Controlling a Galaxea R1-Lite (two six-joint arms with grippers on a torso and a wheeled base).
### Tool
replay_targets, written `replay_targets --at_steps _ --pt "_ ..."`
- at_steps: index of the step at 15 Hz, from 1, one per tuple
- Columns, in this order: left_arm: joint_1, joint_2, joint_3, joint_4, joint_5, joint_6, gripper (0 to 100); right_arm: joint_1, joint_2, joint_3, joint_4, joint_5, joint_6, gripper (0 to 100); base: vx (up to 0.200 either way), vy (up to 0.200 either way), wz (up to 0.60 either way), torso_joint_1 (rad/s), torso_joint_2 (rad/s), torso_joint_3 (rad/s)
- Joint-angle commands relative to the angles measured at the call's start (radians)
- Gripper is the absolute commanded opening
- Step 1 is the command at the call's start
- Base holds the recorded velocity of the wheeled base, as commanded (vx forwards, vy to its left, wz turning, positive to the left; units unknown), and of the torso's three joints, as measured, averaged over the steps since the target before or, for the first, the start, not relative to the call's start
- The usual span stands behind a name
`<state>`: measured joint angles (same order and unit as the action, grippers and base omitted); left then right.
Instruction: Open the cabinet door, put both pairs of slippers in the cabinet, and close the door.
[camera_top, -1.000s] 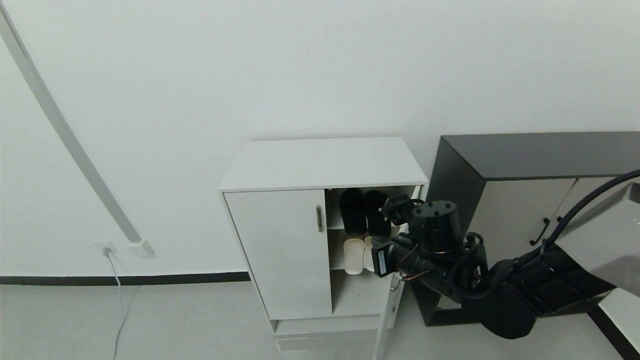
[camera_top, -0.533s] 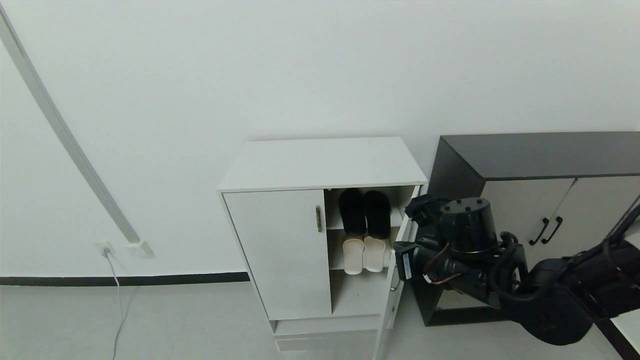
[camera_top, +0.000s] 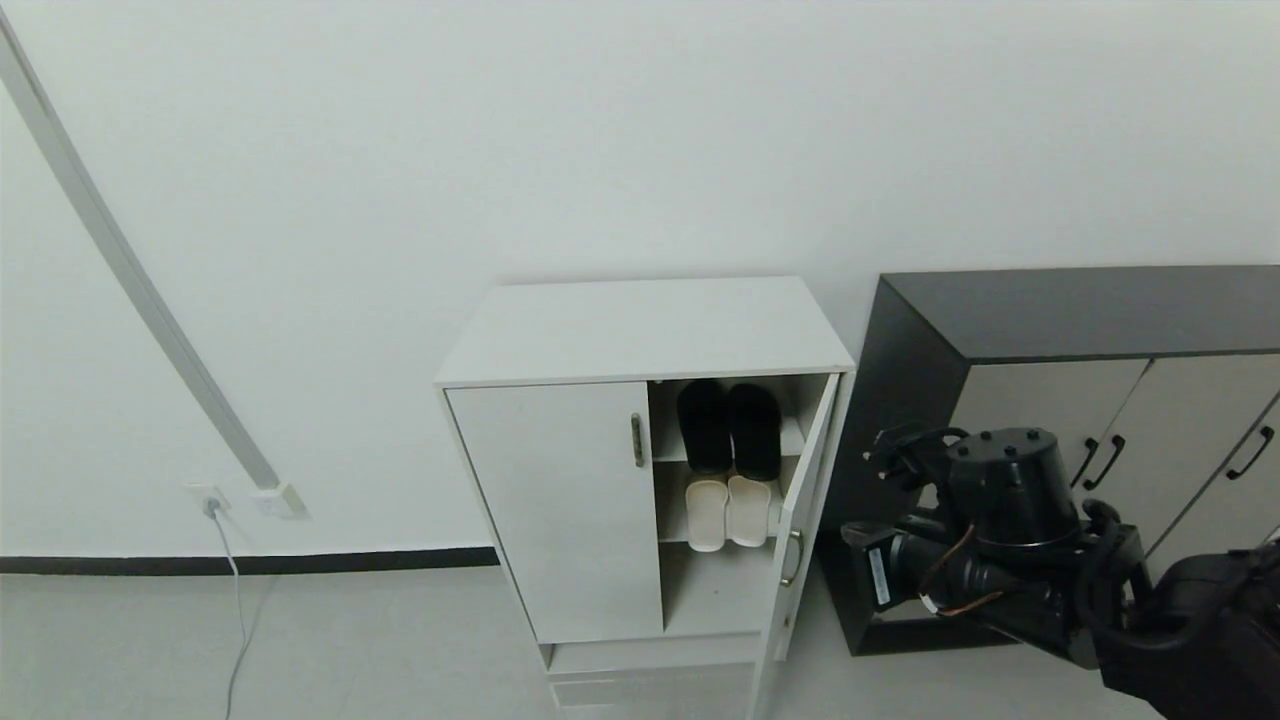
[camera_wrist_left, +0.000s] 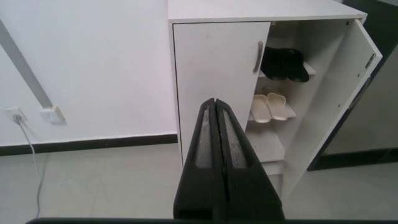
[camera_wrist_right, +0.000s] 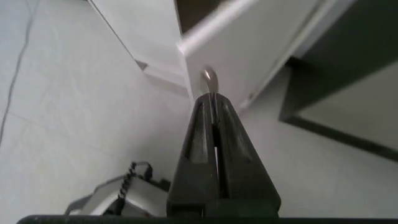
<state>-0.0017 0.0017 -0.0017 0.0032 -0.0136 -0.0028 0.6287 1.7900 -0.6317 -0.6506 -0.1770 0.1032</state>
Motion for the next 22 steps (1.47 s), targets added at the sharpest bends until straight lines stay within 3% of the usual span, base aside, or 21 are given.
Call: replay_targets --at_steps 1,6,9,22 --pt "0.0 0.0 0.0 0.0 0.0 0.0 0 -0.007 -0.02 0.049 -0.001 0.002 0.0 0 0.2 0.0 0.0 -0.022 -0.01 0.012" --pt "0.0 0.0 0.0 0.0 0.0 0.0 0 -0.02 0.057 0.056 -0.006 0.008 0.006 0 0.04 0.0 0.0 0.0 0.0 0.0" --pt "0.0 0.0 0.0 0.0 0.0 0.0 0 -0.02 0.167 -0.023 -0.089 0.01 0.004 0 0.0 0.0 0.0 0.0 0.0 0.0" --pt "0.0 0.0 0.0 0.001 0.0 0.0 0 -0.021 0.408 -0.329 -0.093 0.005 0.007 0 0.0 0.0 0.0 0.0 0.0 0.0"
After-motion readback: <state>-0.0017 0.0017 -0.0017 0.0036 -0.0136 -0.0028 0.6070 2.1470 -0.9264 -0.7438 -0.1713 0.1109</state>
